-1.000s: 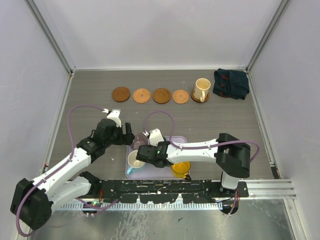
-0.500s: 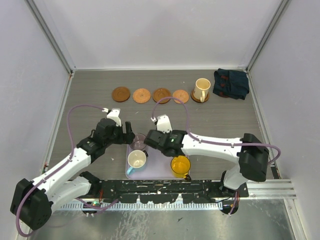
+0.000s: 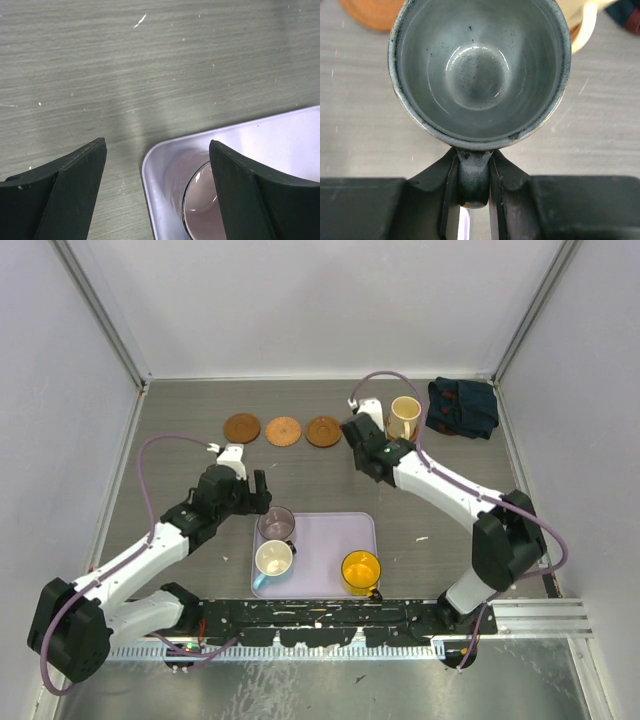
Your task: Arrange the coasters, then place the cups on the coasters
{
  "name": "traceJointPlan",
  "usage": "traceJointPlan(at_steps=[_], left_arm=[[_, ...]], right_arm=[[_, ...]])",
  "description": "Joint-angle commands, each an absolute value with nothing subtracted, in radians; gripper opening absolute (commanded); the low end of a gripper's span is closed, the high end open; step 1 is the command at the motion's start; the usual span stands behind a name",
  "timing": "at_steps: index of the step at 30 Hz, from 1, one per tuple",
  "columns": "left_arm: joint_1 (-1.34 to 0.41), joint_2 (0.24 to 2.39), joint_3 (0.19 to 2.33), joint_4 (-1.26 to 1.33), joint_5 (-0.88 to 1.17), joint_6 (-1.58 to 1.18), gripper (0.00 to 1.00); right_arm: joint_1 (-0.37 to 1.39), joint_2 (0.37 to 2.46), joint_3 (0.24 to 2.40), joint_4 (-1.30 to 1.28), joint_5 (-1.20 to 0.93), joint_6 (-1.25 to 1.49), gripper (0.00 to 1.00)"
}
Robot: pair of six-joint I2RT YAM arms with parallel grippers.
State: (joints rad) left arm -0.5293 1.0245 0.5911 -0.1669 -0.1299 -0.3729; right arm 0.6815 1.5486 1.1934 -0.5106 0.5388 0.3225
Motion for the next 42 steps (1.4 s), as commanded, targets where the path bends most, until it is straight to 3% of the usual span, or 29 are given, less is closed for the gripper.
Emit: traceJointPlan(at_steps=[1, 18, 42], left_arm=[[-0.53, 1.061, 0.662, -0.048, -0.196, -0.338, 0.85], [-0.364, 1.313, 0.781, 0.054, -0.112, -0.366, 0.86], [-0.36, 1.331, 0.762, 0.06, -0.097, -0.37, 0.86]], right_arm=[[0.578, 1.627, 1.325, -0.266, 0.473, 0.174, 0.01], [0.434, 1.921, 1.568, -0.184, 0.32, 0.088, 0.01], [0.417, 1.979, 1.551, -0.175, 0.293, 0.133, 0.01]])
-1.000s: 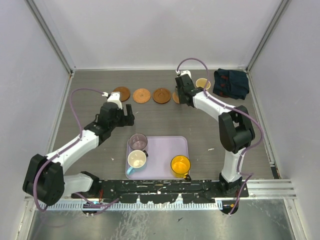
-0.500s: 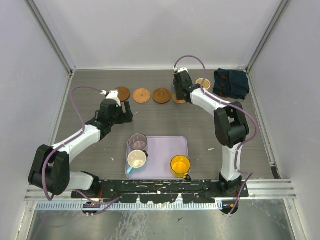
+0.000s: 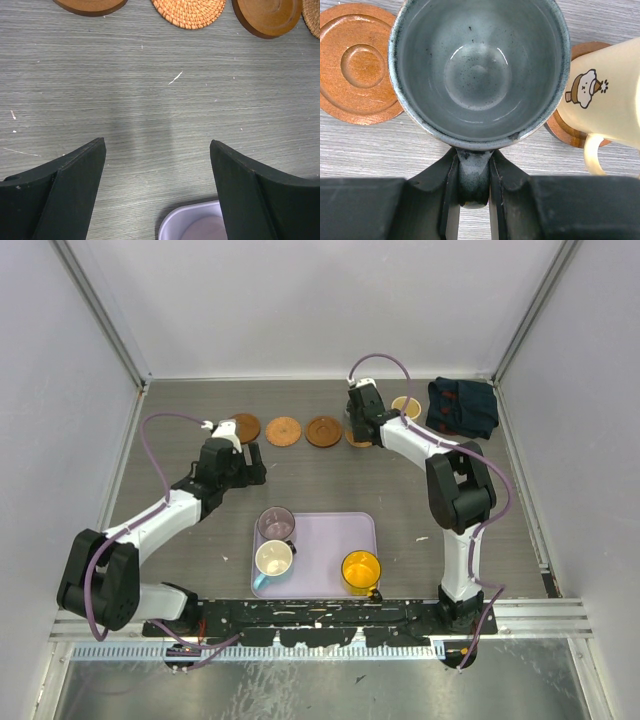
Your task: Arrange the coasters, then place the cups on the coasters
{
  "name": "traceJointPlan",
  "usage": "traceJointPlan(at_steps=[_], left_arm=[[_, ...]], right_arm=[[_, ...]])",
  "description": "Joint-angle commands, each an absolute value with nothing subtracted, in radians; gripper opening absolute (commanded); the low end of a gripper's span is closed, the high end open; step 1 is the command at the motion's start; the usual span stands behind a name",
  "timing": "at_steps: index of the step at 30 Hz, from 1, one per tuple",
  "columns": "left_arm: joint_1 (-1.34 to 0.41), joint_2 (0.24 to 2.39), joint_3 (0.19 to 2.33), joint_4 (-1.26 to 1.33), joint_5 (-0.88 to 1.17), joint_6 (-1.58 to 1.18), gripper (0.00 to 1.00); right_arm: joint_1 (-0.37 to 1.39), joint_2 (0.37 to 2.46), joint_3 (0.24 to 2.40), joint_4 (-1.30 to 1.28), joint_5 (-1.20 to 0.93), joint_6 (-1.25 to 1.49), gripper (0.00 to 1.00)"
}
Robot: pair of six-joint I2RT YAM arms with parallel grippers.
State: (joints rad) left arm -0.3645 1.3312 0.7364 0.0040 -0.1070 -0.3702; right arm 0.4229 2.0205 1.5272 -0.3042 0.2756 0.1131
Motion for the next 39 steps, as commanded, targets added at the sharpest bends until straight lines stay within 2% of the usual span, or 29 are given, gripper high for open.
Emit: traceJointPlan(at_steps=[1, 39], left_arm=[[-0.36, 1.332, 0.762, 0.061, -0.097, -0.37, 0.86], [-0.359, 1.341, 0.75, 0.066, -0.089, -0.374, 0.86]], right_arm=[[0.416, 1.979, 1.547, -0.175, 0.293, 0.135, 0.01], [0.413, 1.989, 1.495, -0.155, 0.296, 0.158, 0.01]])
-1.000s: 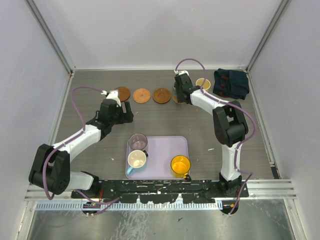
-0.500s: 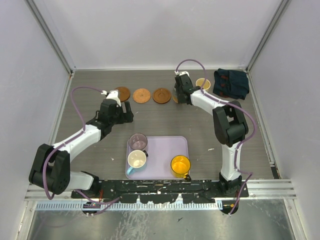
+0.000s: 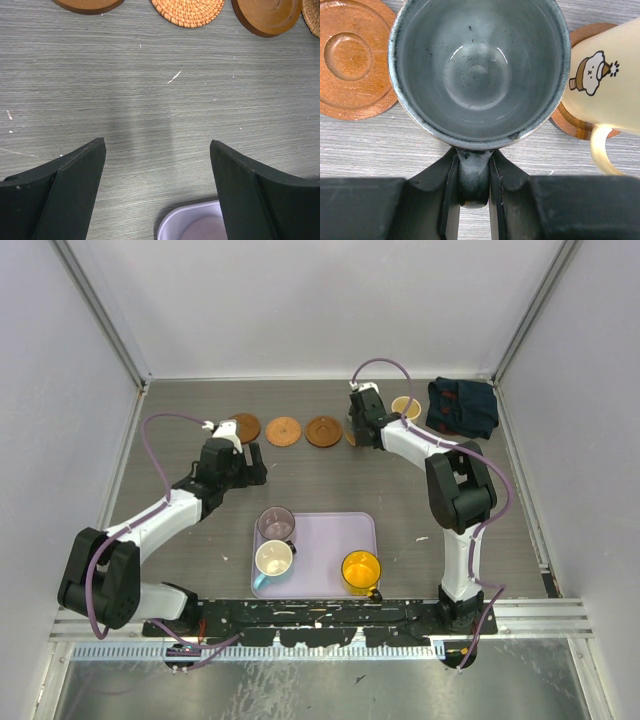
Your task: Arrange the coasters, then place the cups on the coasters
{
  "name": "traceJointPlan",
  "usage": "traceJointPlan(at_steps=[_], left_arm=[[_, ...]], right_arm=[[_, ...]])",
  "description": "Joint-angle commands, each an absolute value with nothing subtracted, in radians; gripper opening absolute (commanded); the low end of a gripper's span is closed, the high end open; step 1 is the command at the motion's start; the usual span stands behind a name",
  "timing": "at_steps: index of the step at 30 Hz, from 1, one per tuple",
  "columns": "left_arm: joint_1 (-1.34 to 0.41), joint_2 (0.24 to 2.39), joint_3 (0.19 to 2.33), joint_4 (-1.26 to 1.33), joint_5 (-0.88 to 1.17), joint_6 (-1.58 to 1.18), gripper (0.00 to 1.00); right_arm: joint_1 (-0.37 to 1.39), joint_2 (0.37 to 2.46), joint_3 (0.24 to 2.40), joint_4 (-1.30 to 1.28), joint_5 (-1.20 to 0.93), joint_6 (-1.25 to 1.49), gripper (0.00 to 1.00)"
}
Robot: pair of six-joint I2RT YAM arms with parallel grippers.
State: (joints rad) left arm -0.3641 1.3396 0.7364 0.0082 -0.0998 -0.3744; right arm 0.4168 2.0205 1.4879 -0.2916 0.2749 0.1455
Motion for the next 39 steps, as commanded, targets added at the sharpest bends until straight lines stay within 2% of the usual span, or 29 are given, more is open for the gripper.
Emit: traceJointPlan(at_steps=[1, 34, 39], left_arm=[[-0.359, 1.34, 0.749, 0.066, -0.088, -0.374, 0.86], [-0.359, 1.337, 0.741, 0.071, -0.081, -0.382, 0.86], [-0.36, 1.335, 0.738, 0.07, -0.081, -0.385, 0.86]], right_arm=[[0.413, 1.99, 1.494, -0.152, 0.297, 0.158, 0.01], [0.413, 1.99, 1.481, -0.205, 0.336, 0.178, 0.01], [0.413, 1.985, 1.47, -0.214, 0.336, 0.182, 0.12]])
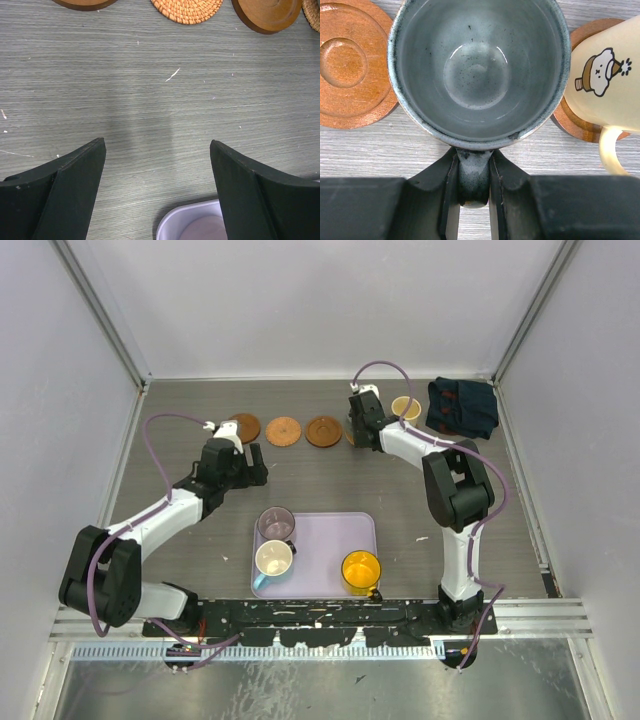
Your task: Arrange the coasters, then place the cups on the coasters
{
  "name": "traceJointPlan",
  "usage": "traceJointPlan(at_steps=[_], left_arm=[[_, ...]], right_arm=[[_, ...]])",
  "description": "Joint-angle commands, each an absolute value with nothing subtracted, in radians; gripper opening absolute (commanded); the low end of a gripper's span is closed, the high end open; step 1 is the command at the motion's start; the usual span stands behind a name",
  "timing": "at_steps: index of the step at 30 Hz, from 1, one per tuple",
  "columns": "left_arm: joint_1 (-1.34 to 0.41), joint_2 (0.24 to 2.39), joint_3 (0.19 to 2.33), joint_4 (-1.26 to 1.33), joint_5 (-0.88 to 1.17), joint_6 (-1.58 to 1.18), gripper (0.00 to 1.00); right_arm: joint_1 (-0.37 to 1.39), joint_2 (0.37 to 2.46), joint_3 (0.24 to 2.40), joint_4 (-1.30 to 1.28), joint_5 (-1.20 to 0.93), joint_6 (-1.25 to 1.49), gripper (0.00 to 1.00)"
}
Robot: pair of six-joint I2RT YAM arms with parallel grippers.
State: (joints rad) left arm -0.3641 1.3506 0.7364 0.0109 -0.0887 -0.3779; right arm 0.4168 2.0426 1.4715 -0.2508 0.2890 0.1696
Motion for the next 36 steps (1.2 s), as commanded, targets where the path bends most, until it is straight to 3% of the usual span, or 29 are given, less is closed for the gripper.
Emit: traceJointPlan(at_steps=[1, 8, 12, 36], left_arm=[[-0.359, 1.332, 0.736, 0.069, -0.082, -0.385, 0.86], [-0.359, 1.33, 0.732, 0.069, -0.082, -0.388, 0.86], [-0.36, 1.33, 0.729, 0.069, -0.082, -0.391, 0.86], [-0.36, 1.317, 0.716, 0.068, -0.078, -0.402, 0.86]], right_arm=[[0.414, 1.985, 1.467, -0.215, 0.335, 0.183, 0.13], [0.414, 1.98, 1.455, -0.219, 0.328, 0.199, 0.39], [0.416, 1.982, 1.452, -0.219, 0.32, 0.201, 0.45], [0.459, 1.936, 1.423, -0.217, 0.323, 0.203, 0.45]])
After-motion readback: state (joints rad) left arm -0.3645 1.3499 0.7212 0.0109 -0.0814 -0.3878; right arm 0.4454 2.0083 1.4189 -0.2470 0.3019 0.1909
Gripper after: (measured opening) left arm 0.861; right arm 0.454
